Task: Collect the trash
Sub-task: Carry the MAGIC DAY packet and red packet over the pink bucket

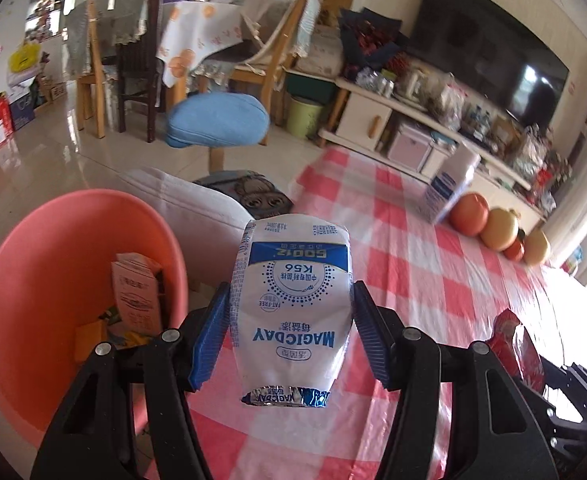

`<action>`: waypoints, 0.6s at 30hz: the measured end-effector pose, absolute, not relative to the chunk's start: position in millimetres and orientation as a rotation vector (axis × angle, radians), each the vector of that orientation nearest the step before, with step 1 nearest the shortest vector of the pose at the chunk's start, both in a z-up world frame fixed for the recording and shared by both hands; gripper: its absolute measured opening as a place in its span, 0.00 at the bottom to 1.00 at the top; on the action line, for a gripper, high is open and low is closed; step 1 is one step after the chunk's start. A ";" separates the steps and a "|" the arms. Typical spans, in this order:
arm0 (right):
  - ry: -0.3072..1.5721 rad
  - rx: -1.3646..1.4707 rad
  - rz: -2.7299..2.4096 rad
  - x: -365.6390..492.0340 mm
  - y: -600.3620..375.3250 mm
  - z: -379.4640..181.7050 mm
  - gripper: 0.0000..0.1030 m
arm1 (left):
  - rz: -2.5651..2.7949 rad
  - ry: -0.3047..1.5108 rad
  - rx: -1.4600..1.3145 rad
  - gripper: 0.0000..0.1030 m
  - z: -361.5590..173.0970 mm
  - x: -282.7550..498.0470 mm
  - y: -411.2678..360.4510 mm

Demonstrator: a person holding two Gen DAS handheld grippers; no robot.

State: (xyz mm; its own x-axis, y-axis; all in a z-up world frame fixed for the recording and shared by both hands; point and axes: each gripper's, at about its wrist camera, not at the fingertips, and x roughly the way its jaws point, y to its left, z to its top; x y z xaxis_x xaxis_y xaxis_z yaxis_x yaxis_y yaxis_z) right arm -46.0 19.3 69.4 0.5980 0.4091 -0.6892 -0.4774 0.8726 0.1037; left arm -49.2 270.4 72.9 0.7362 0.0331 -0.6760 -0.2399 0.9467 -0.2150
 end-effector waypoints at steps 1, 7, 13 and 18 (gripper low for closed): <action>0.766 -0.103 0.532 -46.2 28.7 74.4 0.47 | 0.165 0.721 -0.310 0.59 74.8 -50.9 275.9; 0.712 -0.163 0.638 -48.9 89.8 103.9 0.47 | 0.295 0.665 -0.359 0.59 85.3 -61.6 320.6; 0.696 -0.211 0.745 -45.0 160.8 118.4 0.47 | 0.463 0.635 -0.396 0.59 89.6 -71.3 371.3; 0.705 -0.255 0.813 -42.7 217.6 114.4 0.47 | 0.580 0.622 -0.414 0.59 90.5 -79.3 407.1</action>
State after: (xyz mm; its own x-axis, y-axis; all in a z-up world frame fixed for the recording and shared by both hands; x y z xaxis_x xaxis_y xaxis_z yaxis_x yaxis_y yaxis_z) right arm -42.7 217.6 114.4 0.4775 0.5760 -0.6635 -0.7380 0.6727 0.0528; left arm -79.3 407.1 90.5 0.6644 0.3781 -0.6446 -0.6170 0.7643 -0.1876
